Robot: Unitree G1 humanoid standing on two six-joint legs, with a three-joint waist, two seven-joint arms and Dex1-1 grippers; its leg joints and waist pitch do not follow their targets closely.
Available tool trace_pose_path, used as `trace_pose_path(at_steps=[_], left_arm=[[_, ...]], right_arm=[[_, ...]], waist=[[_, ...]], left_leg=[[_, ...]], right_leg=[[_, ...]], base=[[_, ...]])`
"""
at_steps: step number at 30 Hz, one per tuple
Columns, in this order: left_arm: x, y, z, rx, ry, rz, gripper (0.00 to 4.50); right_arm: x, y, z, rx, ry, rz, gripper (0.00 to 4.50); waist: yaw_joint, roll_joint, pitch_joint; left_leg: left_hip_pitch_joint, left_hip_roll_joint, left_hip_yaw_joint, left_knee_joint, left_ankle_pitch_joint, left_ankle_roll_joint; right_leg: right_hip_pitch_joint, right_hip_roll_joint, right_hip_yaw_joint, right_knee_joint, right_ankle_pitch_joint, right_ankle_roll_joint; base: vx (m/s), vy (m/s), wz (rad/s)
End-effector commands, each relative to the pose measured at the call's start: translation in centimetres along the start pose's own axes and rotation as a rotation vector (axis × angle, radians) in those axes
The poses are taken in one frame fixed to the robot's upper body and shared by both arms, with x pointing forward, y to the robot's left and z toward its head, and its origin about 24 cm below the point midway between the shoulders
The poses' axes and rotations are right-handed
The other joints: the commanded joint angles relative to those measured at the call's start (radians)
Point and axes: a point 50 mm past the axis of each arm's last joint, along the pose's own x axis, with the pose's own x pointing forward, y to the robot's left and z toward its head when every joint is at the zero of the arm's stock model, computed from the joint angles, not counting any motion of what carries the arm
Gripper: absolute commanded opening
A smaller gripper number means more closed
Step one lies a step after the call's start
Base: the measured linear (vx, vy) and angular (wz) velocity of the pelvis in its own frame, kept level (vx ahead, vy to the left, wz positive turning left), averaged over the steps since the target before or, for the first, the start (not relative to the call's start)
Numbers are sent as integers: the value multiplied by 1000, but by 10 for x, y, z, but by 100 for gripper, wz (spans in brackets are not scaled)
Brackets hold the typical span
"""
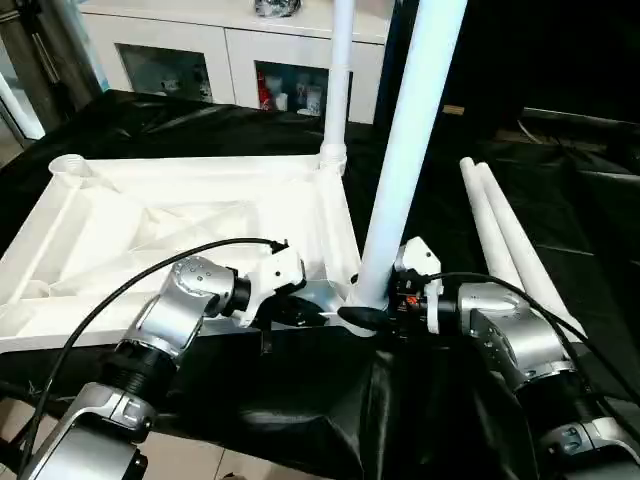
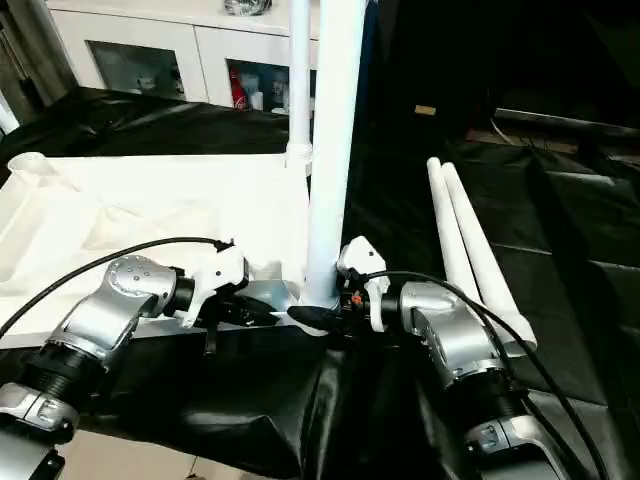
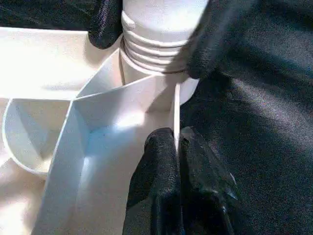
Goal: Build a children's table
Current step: Rotate leg to tighten
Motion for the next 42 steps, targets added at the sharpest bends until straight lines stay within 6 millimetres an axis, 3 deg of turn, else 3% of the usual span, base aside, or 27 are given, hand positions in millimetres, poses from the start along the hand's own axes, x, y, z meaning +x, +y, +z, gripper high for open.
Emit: trace_pose_path(at_steps=[1,5,9,12,13,14,15,16,19,20,23,26,27,33,35,36,37,42], left_arm=[[10,-5,9,11,-70,-40,0],[15,1,12,-22,-97,22,0],[28,22,26,-98,-127,237,0],[33,30,33,-130,-132,316,0],[37,35,38,-145,-134,364,0],[41,40,43,-157,-134,412,0],[43,41,46,-157,-136,427,0],[44,41,47,-150,-139,425,0],[47,40,52,-130,-150,408,0],[47,38,52,-110,-155,387,0],[46,36,51,-92,-157,357,0],[41,30,46,-44,-168,279,0],[40,28,44,-40,-169,250,0],[31,14,34,12,-156,106,0],[31,14,34,12,-156,106,0],[24,8,27,27,-140,36,0],[21,6,24,25,-131,9,0],[13,0,16,18,-103,-51,0]], right_arm=[[8,9,1,0,-12,60,300],[15,7,-3,52,-15,-26,274],[30,-10,-8,157,-23,-333,272],[38,-13,-7,200,-41,-424,270],[45,-14,-6,218,-45,-466,270],[54,-13,-3,235,-48,-516,270],[59,-13,-1,233,-50,-529,270],[62,-12,0,231,-55,-527,270],[72,-7,7,209,-81,-500,270],[75,-4,10,202,-99,-459,326],[76,0,13,184,-110,-405,346],[65,-2,8,118,-59,-357,378],[60,-3,7,98,-54,-336,378],[31,-3,8,31,-67,-193,378],[31,-3,8,31,-67,-193,378],[20,-1,9,13,-66,-111,378],[16,0,8,8,-63,-85,378],[4,5,5,10,-47,7,378]], waist=[[-2,-9,-56],[-2,-9,-55],[-9,-6,-51],[-17,-8,-50],[-17,-9,-54],[-18,-3,-54],[-19,-4,-55],[-18,-4,-58],[-18,-3,-60],[-17,-1,-60],[-19,2,-60],[-20,9,-58],[-21,4,-58],[-18,8,-56],[-17,7,-56],[-17,6,-56],[-15,7,-57],[-13,7,-55]], left_leg=[[-12,3,19,-67,-149,65],[-14,1,20,-67,-141,62],[-10,-4,17,-70,-181,18],[-11,-10,19,-67,-195,22],[-13,-10,15,-68,-189,25],[-12,-11,17,-67,-172,21],[-12,-11,17,-67,-169,19],[-17,-12,15,-66,-150,19],[-19,-10,17,-65,-137,38],[-19,-10,17,-64,-133,42],[-20,-9,17,-64,-131,55],[-16,-7,17,-65,-153,58],[-18,-6,17,-65,-160,62],[-16,0,18,-66,-169,71],[-14,2,19,-66,-169,75],[-13,0,20,-65,-168,77],[-17,2,19,-64,-158,83],[-16,3,20,-65,-153,86]], right_leg=[[69,-45,23,-75,-254,-206],[69,-44,24,-75,-251,-203],[63,-43,22,-87,-378,-161],[59,-42,24,-97,-429,-133],[65,-43,22,-94,-432,-130],[59,-42,23,-94,-411,-131],[59,-42,23,-94,-402,-134],[69,-42,22,-88,-361,-144],[71,-41,22,-81,-264,-177],[73,-41,22,-79,-247,-183],[76,-41,22,-77,-211,-203],[74,-42,22,-81,-233,-206],[77,-42,22,-80,-233,-209],[73,-44,24,-80,-255,-215],[71,-43,24,-80,-245,-218],[70,-42,24,-79,-237,-223],[74,-44,24,-75,-220,-229],[72,-43,23,-75,-220,-232]], base=[[0,0,0],[0,0,0],[0,0,0],[0,0,0],[0,0,0],[0,0,0],[0,0,0],[0,0,0],[0,0,0],[0,0,0],[0,0,0],[0,0,0],[0,0,0],[0,0,0],[0,0,0],[0,0,0],[0,0,0],[0,0,0]])
